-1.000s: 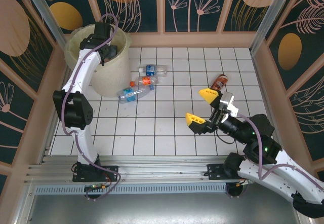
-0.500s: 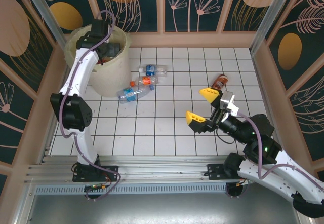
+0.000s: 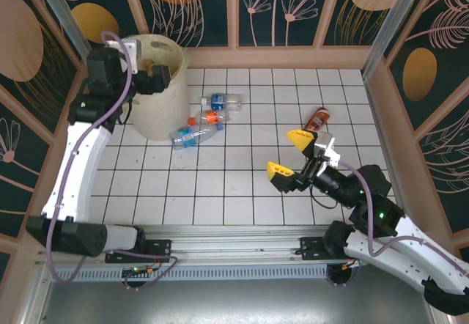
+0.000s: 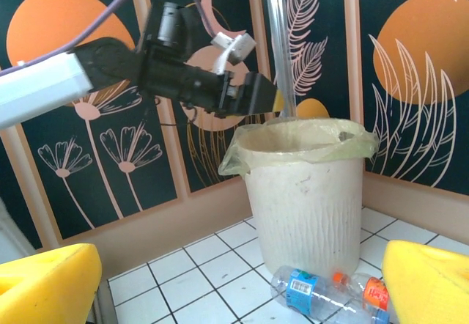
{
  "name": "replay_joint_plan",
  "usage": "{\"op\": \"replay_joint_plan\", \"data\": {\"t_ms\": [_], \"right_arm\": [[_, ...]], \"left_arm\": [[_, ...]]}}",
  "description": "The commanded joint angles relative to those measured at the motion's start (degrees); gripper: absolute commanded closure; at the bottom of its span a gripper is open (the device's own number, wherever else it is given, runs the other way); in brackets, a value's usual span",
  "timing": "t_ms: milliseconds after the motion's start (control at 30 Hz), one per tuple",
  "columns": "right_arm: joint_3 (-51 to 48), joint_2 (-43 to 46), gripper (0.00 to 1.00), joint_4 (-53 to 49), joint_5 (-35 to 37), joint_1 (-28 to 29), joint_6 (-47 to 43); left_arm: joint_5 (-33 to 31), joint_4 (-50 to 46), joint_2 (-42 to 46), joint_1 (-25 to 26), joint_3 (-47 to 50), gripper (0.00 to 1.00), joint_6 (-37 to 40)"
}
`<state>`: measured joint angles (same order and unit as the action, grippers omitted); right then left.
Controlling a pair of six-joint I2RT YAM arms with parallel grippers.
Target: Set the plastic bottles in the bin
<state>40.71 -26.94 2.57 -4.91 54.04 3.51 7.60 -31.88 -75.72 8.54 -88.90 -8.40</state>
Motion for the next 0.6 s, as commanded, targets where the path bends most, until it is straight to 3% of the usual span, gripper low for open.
{"op": "replay_joint_plan", "data": {"t_ms": [0,233,367,567], "right_arm": [[-0.5,-0.2,0.01,1.2,1.0,-0.3,0.7],[-0.6,-1.8,0.01,1.9,0.3,-0.3,1.1],[-0.9,-2.1,0.01,2.1,-0.1,-0.3,1.5],[-0.9,-2.0,0.01,1.6,-0.1,-0.3,1.7]], "left_arm": [[13.1,4.2,2.0,0.7,5.9,0.01,2.9],[18.0,1.6,2.9,6.7,13.5,0.03,6.6],[12.1,0.5,-1.0,14.2,14.6,0.02,9.2],[0.2,0.3,-8.5,20.9,14.7,0.01,16.7]]}}
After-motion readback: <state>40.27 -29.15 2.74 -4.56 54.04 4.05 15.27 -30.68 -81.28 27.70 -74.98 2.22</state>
